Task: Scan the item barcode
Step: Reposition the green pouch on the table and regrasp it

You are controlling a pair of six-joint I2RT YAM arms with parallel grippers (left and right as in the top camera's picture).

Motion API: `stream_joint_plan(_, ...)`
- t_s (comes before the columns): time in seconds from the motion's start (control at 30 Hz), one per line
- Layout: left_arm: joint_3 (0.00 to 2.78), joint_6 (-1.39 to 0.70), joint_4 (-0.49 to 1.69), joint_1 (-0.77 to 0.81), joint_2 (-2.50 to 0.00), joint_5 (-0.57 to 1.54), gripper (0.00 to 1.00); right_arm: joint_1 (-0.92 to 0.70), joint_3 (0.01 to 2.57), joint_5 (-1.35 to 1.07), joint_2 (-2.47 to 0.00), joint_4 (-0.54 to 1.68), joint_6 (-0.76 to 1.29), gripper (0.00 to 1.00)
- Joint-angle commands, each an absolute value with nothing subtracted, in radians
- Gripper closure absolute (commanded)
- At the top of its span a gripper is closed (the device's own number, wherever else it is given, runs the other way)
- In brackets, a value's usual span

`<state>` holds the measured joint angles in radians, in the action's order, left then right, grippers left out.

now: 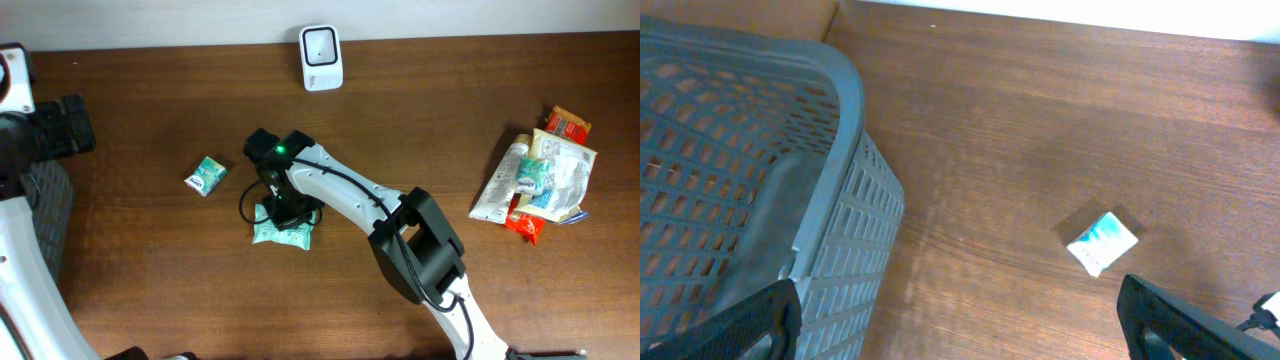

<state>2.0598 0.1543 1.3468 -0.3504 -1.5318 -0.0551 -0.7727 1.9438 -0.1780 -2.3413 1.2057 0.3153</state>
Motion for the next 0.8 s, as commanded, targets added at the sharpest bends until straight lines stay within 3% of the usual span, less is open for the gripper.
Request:
stream_joint_plan(0.0, 2.062, 0.167, 1.348, -0.356, -1.533, -0.044, 0.01, -0.767, 1.906, -0.198, -2.379, 1.202, 0.330, 0.80)
stream_joint_plan(0.2, 2.062, 0.167, 1.348, -0.356, -1.533, -0.044, 0.01, -0.766, 1.976, -0.201, -2.379, 1.156, 0.287, 0.80)
stream_joint_plan(0.33, 2.062, 0.167, 1.348, -0.356, -1.533, -0.044, 0.01, -0.792, 1.956, -0.154, -2.380, 1.114, 0.362, 0.79)
stream_joint_plan(0.47, 2.062, 0.167, 1.348, -0.356, -1.533, -0.045, 0.01, -0.825, 1.919, -0.133, -2.381, 1.060, 0.376, 0.63)
stream_joint_plan(0.53, 2.062, 0.167, 1.348, -0.356, -1.533, -0.045, 0.01, -0.812, 1.930, -0.118, -2.381, 1.050, 0.360, 0.60)
stream_joint_plan(0.67, 2.062, 0.167, 1.348, -0.356, -1.533, -0.045, 0.01, -0.772, 2.106, -0.131, -2.368, 1.166, 0.283, 0.55)
stream_joint_plan(0.77, 2.062, 0.167, 1.348, -0.356, -1.533, -0.044, 0.01, -0.786, 2.233, -0.232, -2.368, 1.316, 0.162, 0.57)
